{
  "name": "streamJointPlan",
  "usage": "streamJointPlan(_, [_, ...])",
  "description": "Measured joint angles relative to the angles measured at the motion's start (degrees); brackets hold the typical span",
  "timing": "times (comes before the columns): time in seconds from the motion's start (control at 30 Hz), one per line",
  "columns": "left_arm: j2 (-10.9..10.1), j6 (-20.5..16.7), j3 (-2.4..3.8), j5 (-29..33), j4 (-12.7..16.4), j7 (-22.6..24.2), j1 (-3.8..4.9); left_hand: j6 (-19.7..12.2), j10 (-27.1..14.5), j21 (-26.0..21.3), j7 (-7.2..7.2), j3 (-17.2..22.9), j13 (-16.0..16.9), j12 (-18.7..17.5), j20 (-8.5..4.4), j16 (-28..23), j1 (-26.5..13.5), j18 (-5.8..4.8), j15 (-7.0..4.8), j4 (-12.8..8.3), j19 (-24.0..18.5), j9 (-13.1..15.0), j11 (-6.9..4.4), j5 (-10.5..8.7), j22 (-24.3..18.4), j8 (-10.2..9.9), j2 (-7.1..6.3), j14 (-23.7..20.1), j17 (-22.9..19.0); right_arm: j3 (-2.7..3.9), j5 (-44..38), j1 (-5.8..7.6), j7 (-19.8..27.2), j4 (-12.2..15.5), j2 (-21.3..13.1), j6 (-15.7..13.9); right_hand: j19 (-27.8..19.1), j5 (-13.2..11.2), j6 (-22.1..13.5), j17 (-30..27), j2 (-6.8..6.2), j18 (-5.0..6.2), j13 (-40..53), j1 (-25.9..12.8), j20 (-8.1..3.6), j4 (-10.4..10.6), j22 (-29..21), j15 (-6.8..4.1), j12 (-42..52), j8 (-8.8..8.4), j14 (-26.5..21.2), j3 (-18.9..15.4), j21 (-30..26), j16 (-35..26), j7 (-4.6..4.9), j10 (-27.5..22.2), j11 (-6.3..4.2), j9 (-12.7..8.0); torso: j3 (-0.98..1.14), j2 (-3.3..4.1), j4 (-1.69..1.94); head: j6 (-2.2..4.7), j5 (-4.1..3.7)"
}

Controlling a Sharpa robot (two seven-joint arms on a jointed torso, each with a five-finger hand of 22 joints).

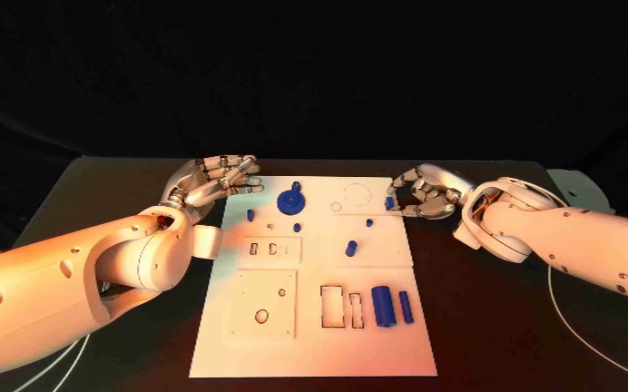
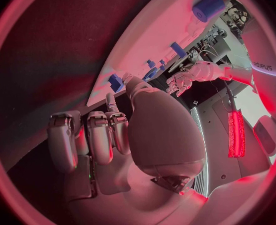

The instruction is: Assemble the parts on the task board

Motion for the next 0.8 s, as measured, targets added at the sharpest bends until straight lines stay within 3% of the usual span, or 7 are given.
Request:
streamJointPlan(0.27, [-0.04,0.05,0.00,0.00,-0.39,-0.02,0.00,0.00,0.00,0.00,0.00,0.00,0.00,0.00,0.00,0.00,0.00,0.00,0.00,0.00,0.00,0.00,0.00,0.00,0.00,0.00,0.00,0.00,0.00,-0.01,-0.22,-0.59,-0.39,-0.60,0.74,-0.09,0.00,0.01,0.82,0.00,0.31,0.00,-0.01,0.30,0.00,-0.32,-0.01,0.00,0.23,0.23,0.00,0.32,0.00,0.00,0.00,0.00,0.00,0.06,-0.02,0.02,0.02,-0.14,0.02])
streamJointPlan(0.8, [-0.16,0.14,0.00,0.01,-0.59,-0.10,0.00,0.00,0.00,0.00,0.00,0.41,0.00,-0.21,0.00,-0.27,0.00,0.00,0.00,-0.08,0.00,-0.05,0.00,0.00,-0.09,0.00,0.00,0.00,0.09,-0.02,-0.30,-0.85,-0.64,-0.94,1.41,-0.56,0.00,-0.58,4.35,-0.01,1.22,0.00,-0.02,-0.16,0.00,-0.46,-0.02,-0.03,0.82,1.56,-0.03,2.80,0.20,0.00,-1.04,0.20,-0.24,0.29,-0.04,-0.01,0.01,-0.31,0.09])
